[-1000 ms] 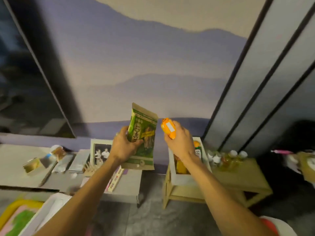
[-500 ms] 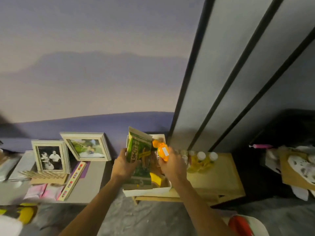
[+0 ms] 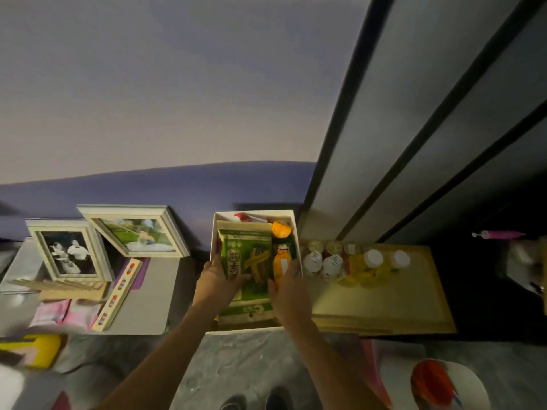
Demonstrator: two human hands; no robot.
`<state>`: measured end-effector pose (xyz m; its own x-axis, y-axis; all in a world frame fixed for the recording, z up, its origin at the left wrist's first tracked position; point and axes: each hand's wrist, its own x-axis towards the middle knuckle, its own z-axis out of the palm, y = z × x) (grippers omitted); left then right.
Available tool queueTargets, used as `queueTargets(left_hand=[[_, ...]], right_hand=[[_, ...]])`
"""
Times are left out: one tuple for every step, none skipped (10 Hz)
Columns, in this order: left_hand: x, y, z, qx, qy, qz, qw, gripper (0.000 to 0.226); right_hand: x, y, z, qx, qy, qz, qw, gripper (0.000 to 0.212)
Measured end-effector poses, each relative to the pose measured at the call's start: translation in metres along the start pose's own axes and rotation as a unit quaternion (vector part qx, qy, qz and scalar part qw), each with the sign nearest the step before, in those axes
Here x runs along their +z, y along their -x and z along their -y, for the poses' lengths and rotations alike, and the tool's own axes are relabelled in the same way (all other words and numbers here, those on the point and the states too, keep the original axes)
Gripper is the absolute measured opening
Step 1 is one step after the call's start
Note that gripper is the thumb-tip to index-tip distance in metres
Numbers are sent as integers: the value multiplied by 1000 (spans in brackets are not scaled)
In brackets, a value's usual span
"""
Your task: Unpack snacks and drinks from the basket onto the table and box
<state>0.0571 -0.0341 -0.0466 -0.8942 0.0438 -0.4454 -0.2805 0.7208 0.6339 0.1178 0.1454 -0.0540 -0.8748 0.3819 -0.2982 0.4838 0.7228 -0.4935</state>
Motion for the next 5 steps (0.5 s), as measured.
queueTargets(left_hand=[[4, -14, 15, 10, -10, 21, 1000, 103], [-4, -14, 12, 27, -16, 36, 999, 96], [-17, -8, 8, 42, -78, 12, 996, 85], [-40, 11, -5, 63, -138, -28, 988, 72], [-67, 27, -16, 113, -124, -31, 985, 69]], right_hand=[[5, -5, -3, 4, -5, 10, 1000, 87], [1, -6, -1, 0, 10, 12, 1000, 88], [-8, -1, -2, -20, 41, -6, 999, 87], [-31, 11, 6, -50, 84, -54, 994, 76], [-57, 24, 15, -82, 69, -109, 988, 63]])
